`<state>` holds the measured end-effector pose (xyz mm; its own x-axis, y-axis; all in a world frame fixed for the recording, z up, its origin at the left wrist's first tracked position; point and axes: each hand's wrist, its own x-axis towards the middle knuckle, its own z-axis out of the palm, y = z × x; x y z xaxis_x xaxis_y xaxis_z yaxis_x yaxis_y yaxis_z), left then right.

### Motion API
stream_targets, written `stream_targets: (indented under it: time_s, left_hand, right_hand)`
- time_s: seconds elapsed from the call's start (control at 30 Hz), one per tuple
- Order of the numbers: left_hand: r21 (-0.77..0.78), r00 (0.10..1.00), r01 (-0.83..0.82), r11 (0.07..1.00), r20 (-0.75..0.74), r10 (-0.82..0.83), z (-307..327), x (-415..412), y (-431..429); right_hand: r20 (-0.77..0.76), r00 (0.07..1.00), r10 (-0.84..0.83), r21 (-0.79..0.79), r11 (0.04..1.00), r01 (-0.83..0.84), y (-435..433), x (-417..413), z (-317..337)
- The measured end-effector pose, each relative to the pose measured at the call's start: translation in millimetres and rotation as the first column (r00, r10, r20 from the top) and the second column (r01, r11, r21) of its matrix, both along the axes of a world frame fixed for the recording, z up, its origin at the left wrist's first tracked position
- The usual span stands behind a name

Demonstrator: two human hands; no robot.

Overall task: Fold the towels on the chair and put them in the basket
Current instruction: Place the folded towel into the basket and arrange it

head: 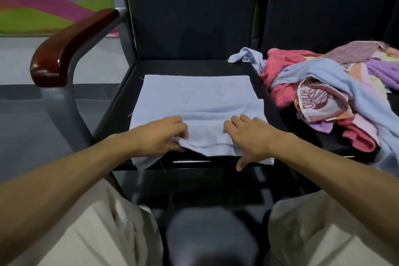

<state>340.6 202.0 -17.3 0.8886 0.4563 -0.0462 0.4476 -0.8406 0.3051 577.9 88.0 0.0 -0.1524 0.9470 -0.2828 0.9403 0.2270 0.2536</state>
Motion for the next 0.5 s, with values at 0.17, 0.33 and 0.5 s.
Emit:
stream_targets:
  time_s: [0.17,0.33,0.5]
  left_hand:
    - [-0.076,0.985,-0.102,0.992,0.133,0.112,14.6,-13.8,-8.2]
    - [-0.06,0.953,-0.253,0.966,0.16,0.259,19.4,-25.9,-3.7]
    - [0.06,0.957,-0.289,0.955,-0.013,0.29,27.6,-27.6,-4.9]
  right_hand:
    - [-0.341,0.936,-0.085,-0.023,0.996,0.082,-11.1,18.8,12.2]
    - [-0.432,0.896,-0.1,0.152,0.972,0.181,-15.7,35.5,22.9]
    - [-0.516,0.847,-0.128,0.233,0.931,0.282,-13.4,50.5,25.7]
